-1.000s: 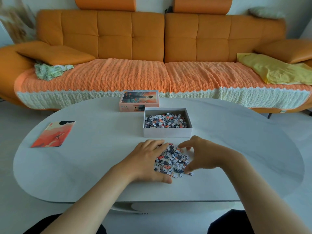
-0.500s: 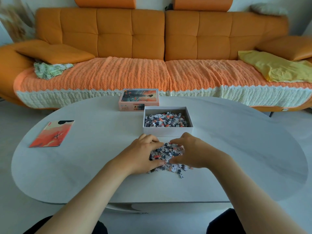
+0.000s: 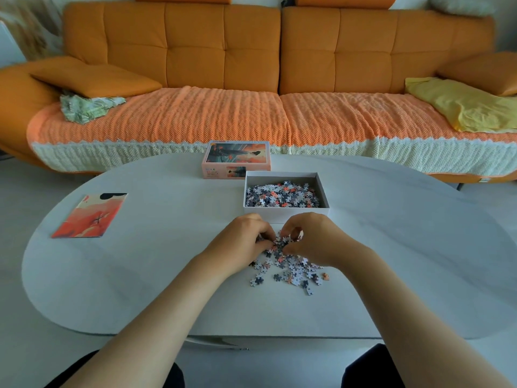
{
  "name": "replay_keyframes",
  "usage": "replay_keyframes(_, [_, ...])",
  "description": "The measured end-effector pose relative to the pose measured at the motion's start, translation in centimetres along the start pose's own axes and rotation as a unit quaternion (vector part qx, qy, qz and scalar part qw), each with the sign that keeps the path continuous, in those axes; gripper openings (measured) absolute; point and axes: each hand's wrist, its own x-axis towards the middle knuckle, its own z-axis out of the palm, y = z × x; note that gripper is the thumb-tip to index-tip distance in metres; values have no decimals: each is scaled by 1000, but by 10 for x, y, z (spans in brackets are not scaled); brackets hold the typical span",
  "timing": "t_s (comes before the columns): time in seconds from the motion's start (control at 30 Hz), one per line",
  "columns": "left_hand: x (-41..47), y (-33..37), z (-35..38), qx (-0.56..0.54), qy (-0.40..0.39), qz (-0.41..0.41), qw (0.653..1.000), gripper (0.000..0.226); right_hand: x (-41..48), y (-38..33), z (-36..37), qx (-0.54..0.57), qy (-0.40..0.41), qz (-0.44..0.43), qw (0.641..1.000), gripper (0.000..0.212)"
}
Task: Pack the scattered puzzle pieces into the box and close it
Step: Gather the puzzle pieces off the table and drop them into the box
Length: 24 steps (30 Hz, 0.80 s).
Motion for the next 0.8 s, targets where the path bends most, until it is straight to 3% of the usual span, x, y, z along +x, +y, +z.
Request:
replay_keyframes(0.2, [9, 0, -8, -21, 6, 5, 1000, 6, 4, 1, -9, 24, 8, -2, 1000, 25])
replay_keyframes(0.5, [46, -6, -25, -77, 205, -7, 976, 5, 36, 2, -27, 93, 271, -57, 957, 27])
replay_keyframes(0.67, [59, -14, -10, -9, 144, 14, 989, 18, 48, 10, -16, -6, 198, -64, 978, 33])
replay_keyframes(0.8, [53, -16, -14, 43, 157, 54, 985, 20, 41, 11, -16, -1, 276, -123, 953, 25])
